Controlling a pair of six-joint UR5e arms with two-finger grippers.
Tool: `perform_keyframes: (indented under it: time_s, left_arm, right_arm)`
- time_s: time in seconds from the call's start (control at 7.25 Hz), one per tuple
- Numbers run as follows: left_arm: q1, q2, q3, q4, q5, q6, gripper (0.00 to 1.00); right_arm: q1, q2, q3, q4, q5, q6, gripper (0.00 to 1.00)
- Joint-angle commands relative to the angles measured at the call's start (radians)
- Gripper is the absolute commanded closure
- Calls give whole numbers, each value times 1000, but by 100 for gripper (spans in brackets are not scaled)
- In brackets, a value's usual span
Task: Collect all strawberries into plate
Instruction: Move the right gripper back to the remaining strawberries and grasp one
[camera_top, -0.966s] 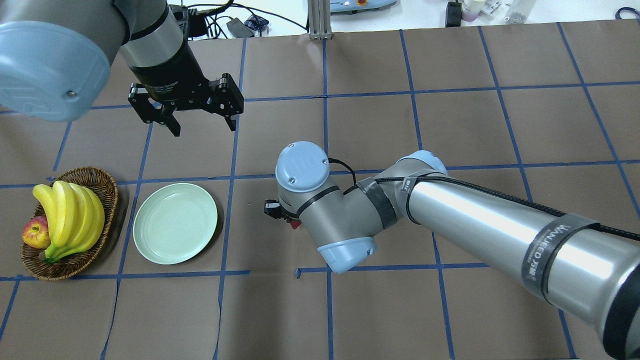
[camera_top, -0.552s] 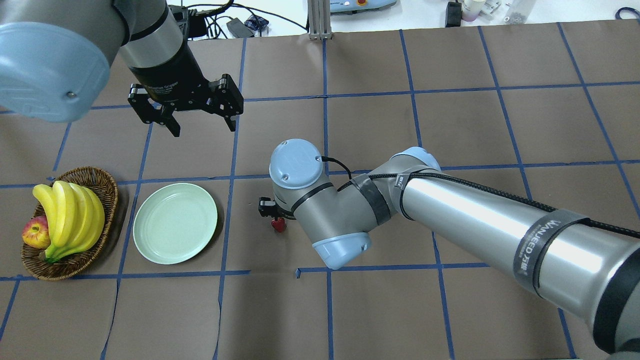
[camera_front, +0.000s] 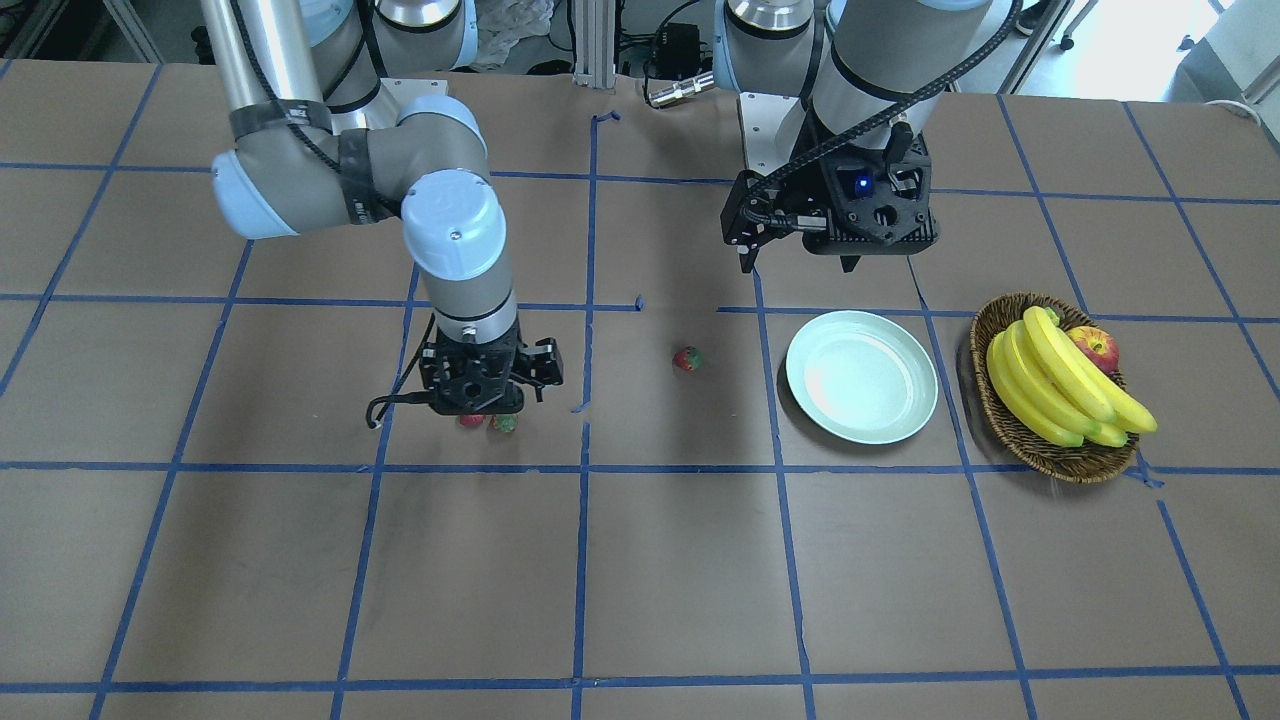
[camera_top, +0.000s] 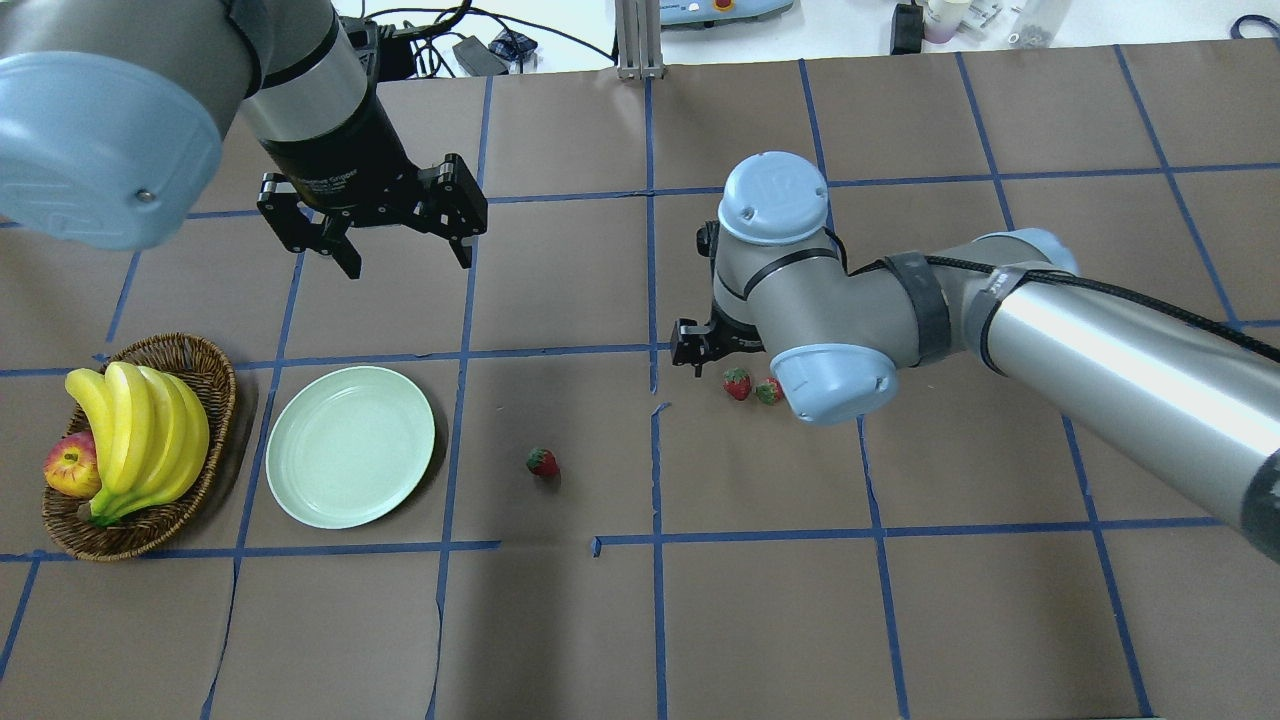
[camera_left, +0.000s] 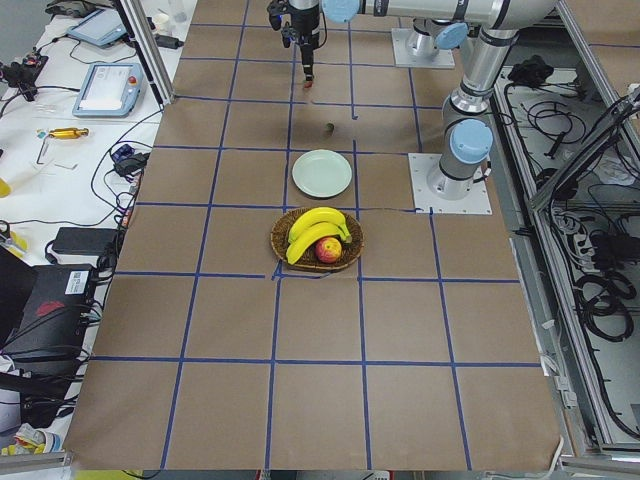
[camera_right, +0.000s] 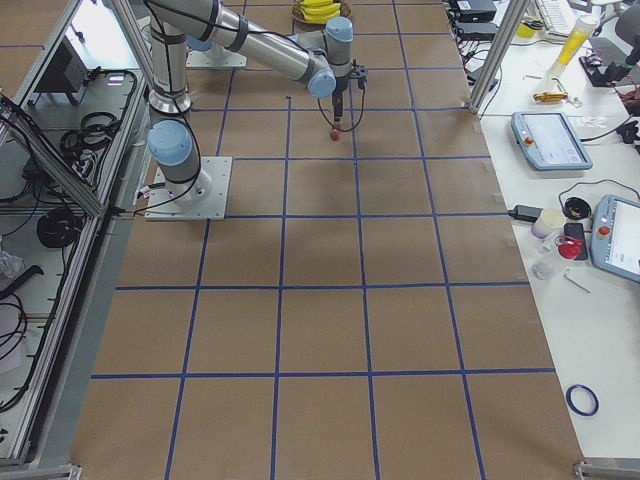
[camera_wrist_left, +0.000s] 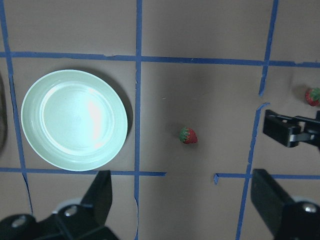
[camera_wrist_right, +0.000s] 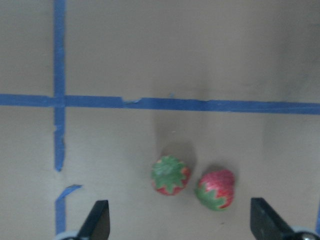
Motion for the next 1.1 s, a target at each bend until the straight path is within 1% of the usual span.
perform_keyframes:
  time_s: [0.0, 0.14, 0.28, 0.41, 0.55, 0.69, 0.83, 0.97]
  left_arm:
    - [-3, -1, -11, 0, -2, -3, 0]
    - [-3, -3, -11, 0, -2, -3, 0]
    - [-3, -3, -11, 0, -2, -3, 0]
    - [-3, -3, -11, 0, -2, -5, 0]
    - [-3, -3, -11, 0, -2, -5, 0]
    - [-3, -1, -12, 0, -2, -6, 0]
    - [-3, -1, -11, 2, -2, -8, 0]
    - [-3, -1, -11, 2, -2, -8, 0]
  right_arm:
    - [-108, -5, 24, -5, -3, 52, 0]
    - [-109, -6, 50, -4, -5, 301, 0]
    - [-108, -3, 88, -5, -6, 453, 0]
    - [-108, 6, 114, -74, 9, 554, 0]
    - [-106, 9, 116, -143, 21, 714, 0]
    - [-103, 12, 116, -151, 61, 792, 1]
    - [-99, 14, 116, -200, 104, 823, 12]
    - [-99, 32, 121, -209, 124, 844, 9]
